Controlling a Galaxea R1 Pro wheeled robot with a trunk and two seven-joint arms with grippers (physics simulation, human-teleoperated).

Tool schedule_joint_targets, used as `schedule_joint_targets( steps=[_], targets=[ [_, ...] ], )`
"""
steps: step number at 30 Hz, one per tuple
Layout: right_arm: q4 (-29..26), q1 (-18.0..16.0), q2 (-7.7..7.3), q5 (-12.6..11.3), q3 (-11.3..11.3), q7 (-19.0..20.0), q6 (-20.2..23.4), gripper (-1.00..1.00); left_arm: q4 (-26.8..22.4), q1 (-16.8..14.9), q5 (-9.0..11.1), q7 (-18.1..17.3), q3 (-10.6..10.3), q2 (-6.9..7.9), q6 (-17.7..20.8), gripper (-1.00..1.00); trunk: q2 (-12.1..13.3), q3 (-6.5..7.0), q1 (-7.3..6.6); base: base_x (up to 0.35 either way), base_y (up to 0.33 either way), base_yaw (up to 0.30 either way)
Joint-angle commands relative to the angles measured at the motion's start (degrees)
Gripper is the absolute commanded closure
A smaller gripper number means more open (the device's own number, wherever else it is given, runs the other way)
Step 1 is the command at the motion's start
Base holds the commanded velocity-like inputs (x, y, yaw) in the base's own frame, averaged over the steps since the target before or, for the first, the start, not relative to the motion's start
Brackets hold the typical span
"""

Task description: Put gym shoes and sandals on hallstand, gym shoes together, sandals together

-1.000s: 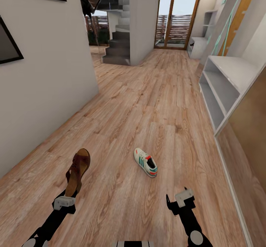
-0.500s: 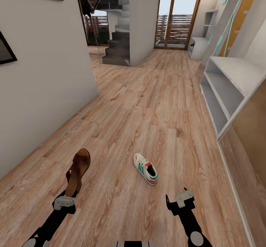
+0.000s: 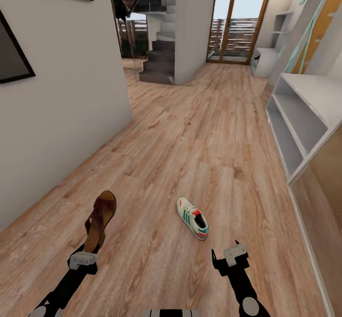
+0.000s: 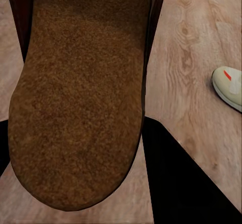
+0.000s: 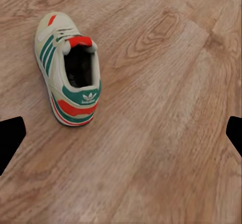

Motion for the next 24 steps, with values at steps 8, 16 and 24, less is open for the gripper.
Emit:
schedule_joint_targets(
  steps=[8, 16, 24],
  targets=[
    [-0.1, 0.0, 0.05, 0.0, 0.2, -0.8, 0.3, -1.00, 0.0, 0.0, 0.4, -0.5, 0.1, -0.02, 0.0, 1.00, 0.0, -0.19, -0.01, 0.001, 0.000, 0.259],
    [-0.1, 0.0, 0.07, 0.0, 0.1, -0.8, 0.3, -1.00, 0.0, 0.0, 0.4, -0.4, 0.1, -0.02, 0.0, 1.00, 0.0, -0.33, -0.01, 0.000, 0.000, 0.262],
    [-0.1, 0.0, 0.07, 0.0, 0.1, -0.7, 0.3, -1.00, 0.0, 0.0, 0.4, -0.4, 0.1, -0.02, 0.0, 1.00, 0.0, -0.37, -0.01, 0.000, 0.000, 0.114]
  ],
)
